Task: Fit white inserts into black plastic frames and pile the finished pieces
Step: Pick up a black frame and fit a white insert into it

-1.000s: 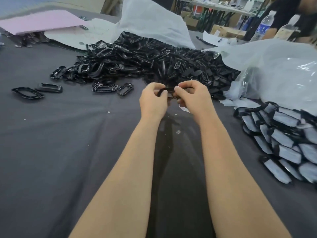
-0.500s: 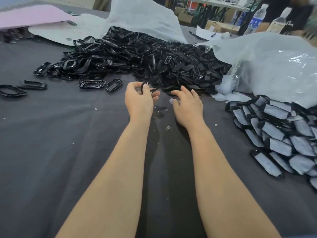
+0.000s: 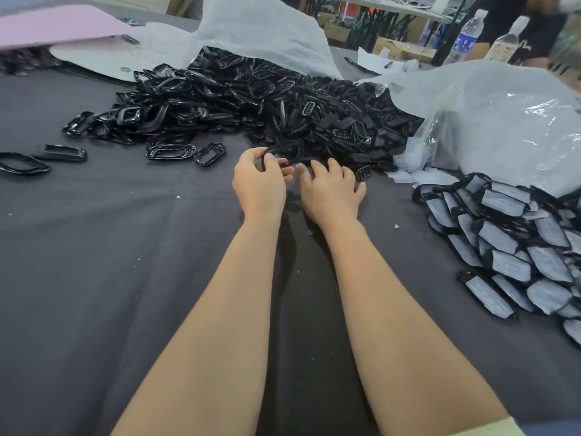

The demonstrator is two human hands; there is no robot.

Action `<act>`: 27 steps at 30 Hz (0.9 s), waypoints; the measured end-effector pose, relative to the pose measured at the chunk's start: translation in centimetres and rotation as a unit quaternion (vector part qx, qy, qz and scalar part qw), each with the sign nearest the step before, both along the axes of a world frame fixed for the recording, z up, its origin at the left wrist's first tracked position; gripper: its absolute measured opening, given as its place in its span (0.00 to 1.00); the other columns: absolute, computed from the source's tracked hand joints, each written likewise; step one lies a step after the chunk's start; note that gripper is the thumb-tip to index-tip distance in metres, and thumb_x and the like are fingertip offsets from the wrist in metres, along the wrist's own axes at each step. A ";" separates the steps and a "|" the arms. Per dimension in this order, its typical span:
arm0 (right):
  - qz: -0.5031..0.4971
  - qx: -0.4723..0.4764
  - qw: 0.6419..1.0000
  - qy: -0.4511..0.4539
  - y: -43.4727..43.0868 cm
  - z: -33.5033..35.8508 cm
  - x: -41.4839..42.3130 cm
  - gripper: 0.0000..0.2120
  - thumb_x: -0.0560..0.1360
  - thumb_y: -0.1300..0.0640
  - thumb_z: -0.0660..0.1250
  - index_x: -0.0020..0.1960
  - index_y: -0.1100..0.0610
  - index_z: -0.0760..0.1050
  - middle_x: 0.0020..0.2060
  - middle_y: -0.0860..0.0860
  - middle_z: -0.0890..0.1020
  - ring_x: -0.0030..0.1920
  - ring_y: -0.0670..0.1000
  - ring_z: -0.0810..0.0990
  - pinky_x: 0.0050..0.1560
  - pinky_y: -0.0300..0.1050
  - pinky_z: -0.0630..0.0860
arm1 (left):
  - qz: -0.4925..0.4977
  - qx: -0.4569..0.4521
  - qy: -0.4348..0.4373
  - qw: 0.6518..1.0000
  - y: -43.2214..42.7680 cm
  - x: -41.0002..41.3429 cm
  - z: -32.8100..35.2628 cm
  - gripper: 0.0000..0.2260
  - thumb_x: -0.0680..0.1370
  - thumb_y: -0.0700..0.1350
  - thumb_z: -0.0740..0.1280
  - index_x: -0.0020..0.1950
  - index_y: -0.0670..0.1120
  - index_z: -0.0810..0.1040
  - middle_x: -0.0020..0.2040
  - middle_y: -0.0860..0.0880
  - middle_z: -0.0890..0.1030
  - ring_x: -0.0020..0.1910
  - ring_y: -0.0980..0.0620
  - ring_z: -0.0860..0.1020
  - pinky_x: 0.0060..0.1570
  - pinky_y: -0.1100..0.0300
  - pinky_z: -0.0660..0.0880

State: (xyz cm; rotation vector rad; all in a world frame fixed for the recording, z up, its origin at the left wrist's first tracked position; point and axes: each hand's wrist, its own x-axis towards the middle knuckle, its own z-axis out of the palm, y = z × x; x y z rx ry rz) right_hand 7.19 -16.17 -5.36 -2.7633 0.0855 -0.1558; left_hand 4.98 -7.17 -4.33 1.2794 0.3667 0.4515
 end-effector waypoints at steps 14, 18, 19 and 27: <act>-0.080 0.039 0.995 -0.054 -2.2 1.5 0.4 0.15 0.78 0.63 0.60 0.64 0.58 0.73 0.63 0.57 0.73 0.64 0.59 0.68 0.60 0.50 0.67 | -0.010 0.000 0.001 1.000 -0.2 -0.1 -0.1 0.06 0.82 0.37 0.57 0.53 0.45 0.71 0.44 0.47 0.81 0.32 0.58 0.80 0.36 0.65 0.78; -0.092 0.027 0.993 -0.062 -2.2 1.1 0.4 0.15 0.79 0.61 0.61 0.65 0.56 0.71 0.63 0.56 0.74 0.64 0.58 0.67 0.59 0.49 0.65 | -0.012 0.004 -0.003 1.000 -0.3 -0.1 -0.1 0.05 0.82 0.37 0.58 0.53 0.45 0.71 0.44 0.46 0.81 0.32 0.58 0.80 0.37 0.65 0.78; -0.097 0.031 0.993 -0.066 -2.2 1.0 0.4 0.15 0.79 0.61 0.61 0.66 0.55 0.70 0.63 0.56 0.73 0.64 0.58 0.67 0.60 0.49 0.65 | -0.013 0.005 -0.004 1.000 -0.3 -0.1 -0.1 0.05 0.82 0.37 0.58 0.53 0.45 0.71 0.44 0.46 0.81 0.33 0.57 0.80 0.37 0.65 0.78; -0.093 0.031 0.993 -0.063 -2.2 0.7 0.1 0.13 0.80 0.56 0.60 0.65 0.53 0.71 0.63 0.56 0.73 0.64 0.58 0.67 0.61 0.50 0.64 | -0.013 0.004 -0.003 1.000 -0.3 -0.1 -0.1 0.05 0.82 0.37 0.57 0.53 0.45 0.71 0.44 0.46 0.80 0.32 0.58 0.80 0.35 0.66 0.78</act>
